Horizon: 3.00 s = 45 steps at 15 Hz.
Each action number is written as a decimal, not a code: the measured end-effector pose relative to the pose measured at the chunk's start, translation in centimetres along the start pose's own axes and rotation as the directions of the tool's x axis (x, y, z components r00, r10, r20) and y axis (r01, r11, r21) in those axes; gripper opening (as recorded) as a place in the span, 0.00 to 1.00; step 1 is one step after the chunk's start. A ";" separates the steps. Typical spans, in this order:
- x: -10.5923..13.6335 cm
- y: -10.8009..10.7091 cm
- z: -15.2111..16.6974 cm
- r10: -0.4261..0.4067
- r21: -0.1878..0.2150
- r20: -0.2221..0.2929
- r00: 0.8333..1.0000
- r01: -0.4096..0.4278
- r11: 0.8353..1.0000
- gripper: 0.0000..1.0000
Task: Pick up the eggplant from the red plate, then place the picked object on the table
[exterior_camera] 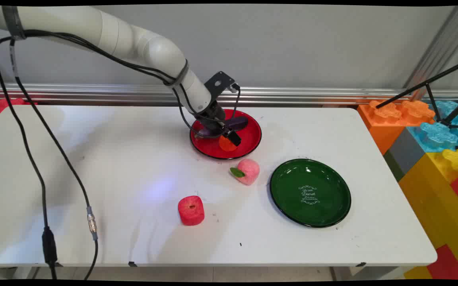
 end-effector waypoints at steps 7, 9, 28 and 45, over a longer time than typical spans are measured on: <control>2.4 -0.7 -2.5 0.070 0.029 -0.040 0.997 -0.069 0.997 1.00; 3.0 -2.0 -3.1 0.094 0.055 -0.041 0.995 -0.092 0.994 1.00; 3.0 -7.7 3.2 0.171 0.005 -0.034 0.985 -0.171 0.985 1.00; 2.9 -6.9 1.7 0.226 0.007 -0.056 0.972 -0.226 0.974 0.00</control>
